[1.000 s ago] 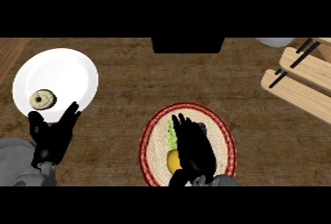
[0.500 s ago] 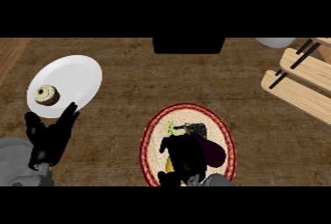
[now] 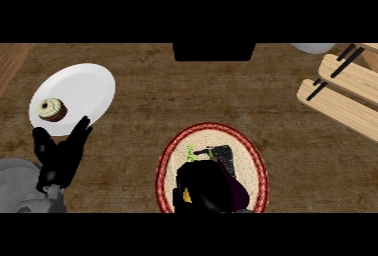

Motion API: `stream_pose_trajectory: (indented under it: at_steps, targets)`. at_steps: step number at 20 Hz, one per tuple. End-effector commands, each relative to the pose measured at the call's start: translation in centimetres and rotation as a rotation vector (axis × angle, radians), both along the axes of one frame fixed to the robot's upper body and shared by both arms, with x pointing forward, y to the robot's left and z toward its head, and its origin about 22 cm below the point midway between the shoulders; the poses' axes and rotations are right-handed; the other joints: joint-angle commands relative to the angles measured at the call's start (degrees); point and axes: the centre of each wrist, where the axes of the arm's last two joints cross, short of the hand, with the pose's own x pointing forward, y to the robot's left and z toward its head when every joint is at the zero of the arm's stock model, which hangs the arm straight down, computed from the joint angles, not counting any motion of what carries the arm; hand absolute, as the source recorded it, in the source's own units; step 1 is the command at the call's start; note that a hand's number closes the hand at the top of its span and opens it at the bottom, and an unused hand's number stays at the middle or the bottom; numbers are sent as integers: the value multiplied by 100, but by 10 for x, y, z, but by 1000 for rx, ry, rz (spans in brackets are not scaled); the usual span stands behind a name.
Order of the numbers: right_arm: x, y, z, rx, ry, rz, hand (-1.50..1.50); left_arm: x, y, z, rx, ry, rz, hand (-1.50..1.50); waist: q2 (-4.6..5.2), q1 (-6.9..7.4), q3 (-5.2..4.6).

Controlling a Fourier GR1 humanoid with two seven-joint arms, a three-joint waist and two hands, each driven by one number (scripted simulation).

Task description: Pick the lemon from the placemat and place it in the tiered shelf

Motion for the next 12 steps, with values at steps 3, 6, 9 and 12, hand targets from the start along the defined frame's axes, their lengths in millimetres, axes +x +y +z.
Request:
stream_pose_trajectory:
  at_steps: [3,6,9,12]
  targets:
    - [39,-76,14,41,-58,-415,150,3,2,0,-20,50,24,0,44,-192,-45]
    - [66,-117,38,121,-114,-679,150,-15,9,-11,-23,64,26,0,40,-144,-49]
    - [58,-137,76,104,-250,-717,150,-10,6,-8,-25,58,9,0,21,-140,-54]
    - [44,-126,129,150,-392,-779,150,-18,4,-14,-38,52,20,0,-9,-115,-62]
